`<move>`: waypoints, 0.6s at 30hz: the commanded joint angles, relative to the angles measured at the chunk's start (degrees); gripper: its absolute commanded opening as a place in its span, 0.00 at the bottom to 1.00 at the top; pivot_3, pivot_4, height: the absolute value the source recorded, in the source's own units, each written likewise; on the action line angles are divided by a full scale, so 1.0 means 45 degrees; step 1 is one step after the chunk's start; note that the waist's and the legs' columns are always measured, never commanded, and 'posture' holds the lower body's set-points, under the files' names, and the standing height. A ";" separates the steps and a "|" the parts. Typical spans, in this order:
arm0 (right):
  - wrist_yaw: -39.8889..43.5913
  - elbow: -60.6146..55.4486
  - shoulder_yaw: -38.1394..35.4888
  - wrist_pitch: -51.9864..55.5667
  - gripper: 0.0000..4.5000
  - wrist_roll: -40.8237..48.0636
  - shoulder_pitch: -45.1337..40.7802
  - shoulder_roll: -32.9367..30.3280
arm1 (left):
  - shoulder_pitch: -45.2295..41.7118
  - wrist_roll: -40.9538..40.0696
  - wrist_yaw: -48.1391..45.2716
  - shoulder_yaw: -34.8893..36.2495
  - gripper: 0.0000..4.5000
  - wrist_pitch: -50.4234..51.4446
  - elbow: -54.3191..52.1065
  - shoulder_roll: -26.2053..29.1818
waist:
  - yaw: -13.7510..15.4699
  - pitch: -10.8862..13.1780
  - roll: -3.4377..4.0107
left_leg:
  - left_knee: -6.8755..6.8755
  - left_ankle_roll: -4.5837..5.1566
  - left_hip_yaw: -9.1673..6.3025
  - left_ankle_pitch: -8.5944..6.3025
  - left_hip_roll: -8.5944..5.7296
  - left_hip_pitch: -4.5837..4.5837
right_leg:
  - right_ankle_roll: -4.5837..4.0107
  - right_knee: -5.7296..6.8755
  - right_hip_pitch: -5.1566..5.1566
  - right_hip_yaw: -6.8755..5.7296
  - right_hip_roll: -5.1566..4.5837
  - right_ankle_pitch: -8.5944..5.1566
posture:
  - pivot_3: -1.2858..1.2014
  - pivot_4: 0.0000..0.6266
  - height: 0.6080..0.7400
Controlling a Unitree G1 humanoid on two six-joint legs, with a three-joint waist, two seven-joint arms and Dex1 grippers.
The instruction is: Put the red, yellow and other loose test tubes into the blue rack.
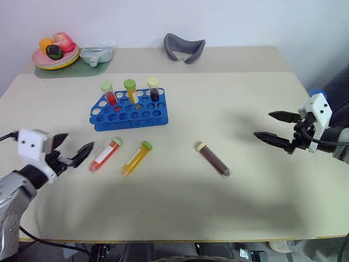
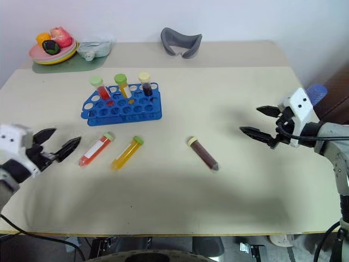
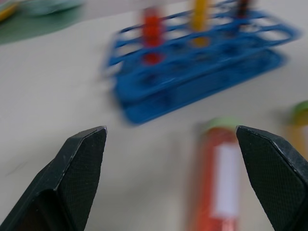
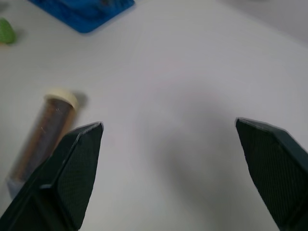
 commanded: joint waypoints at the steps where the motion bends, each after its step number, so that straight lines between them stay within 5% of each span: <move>1: -0.1034 -0.2606 0.0186 0.2342 1.00 0.0868 -0.0117 -0.0583 | -0.0326 0.0089 -0.1211 -0.1331 0.97 -0.0599 -0.0429 0.0498 | 0.0004 0.0000 0.0001 | -0.0001 0.0000 0.0000 0.0000 0.0000 -0.0002 | 0.0000 0.0000 -0.0002 0.0000 0.0000 0.0000 | 0.52 0.24 1.00; 4: -0.2761 -0.4262 0.1167 0.6859 1.00 0.2365 -0.1621 -0.0253 | -0.0528 0.0382 -0.2296 -0.2529 0.97 -0.1345 -0.0413 0.0812 | -0.0039 0.0000 0.0001 | -0.0001 0.0001 0.0000 0.0000 0.0001 0.0001 | -0.0002 0.0004 -0.0005 0.0002 0.0002 0.0000 | 0.52 0.24 1.00; 7: -0.4375 -0.4852 0.1982 1.0900 1.00 0.3268 -0.3913 0.1548 | -0.0652 0.0639 -0.2889 -0.3211 0.97 -0.1896 -0.0251 0.0928 | -0.0074 0.0001 0.0000 | 0.0006 0.0001 -0.0002 0.0000 0.0010 0.0008 | -0.0012 0.0010 -0.0005 0.0004 0.0015 0.0005 | 0.52 0.24 1.00; 18: -1.2051 -0.1882 0.5769 1.1545 1.00 0.8737 -0.7046 0.2108 | -0.0730 0.1565 -0.3606 -0.4918 0.97 -0.3069 -0.0373 0.0807 | -0.0005 0.0006 -0.0004 | 0.0008 0.0012 -0.0007 -0.0006 0.0006 -0.0071 | -0.0010 0.0007 -0.0071 -0.0007 0.0001 0.0004 | 0.52 0.24 1.00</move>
